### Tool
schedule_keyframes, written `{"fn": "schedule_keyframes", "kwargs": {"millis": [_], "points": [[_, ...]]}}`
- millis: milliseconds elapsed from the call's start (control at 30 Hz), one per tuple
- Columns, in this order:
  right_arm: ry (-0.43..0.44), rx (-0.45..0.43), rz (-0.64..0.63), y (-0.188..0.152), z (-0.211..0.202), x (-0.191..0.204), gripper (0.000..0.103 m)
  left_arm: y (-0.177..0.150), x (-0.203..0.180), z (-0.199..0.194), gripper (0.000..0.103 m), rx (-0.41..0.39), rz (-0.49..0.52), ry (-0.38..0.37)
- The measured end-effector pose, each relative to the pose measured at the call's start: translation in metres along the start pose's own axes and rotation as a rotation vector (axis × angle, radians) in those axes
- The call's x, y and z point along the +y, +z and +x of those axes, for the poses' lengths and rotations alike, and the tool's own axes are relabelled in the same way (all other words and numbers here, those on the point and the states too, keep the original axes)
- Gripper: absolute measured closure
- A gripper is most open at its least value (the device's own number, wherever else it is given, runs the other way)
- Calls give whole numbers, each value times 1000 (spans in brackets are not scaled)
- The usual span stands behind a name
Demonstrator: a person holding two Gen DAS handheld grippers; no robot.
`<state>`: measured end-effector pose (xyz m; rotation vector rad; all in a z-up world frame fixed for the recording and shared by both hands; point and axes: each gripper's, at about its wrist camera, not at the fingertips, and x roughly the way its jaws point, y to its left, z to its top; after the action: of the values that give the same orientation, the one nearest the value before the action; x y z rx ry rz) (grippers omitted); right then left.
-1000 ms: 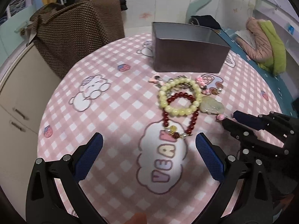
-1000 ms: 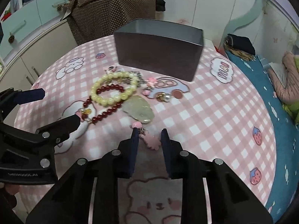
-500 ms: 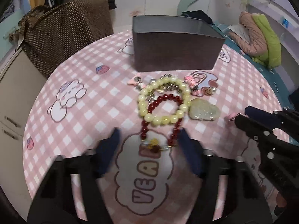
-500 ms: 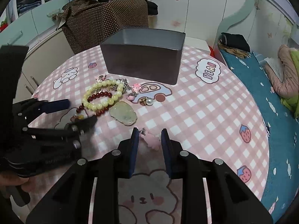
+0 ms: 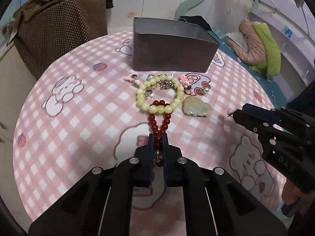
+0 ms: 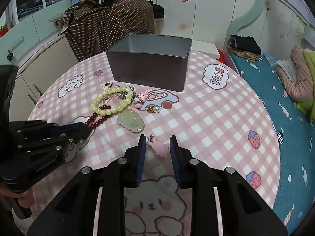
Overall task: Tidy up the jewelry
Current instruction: 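Carry the red bracelet with the left gripper into the tin and release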
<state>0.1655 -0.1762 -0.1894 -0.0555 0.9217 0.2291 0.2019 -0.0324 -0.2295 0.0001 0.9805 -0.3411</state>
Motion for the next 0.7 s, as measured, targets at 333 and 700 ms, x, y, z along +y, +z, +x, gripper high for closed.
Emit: {"fn": "schedule_keyframes", "kwargs": {"millis": [333,700], "points": [[11,-18,-10,2,-15,11,80,-12,1,-55,96,-80,-18,-12],[21,-85,-47,26,-42,20,80,23,-6,-99,96,-200,32,-21]]}}
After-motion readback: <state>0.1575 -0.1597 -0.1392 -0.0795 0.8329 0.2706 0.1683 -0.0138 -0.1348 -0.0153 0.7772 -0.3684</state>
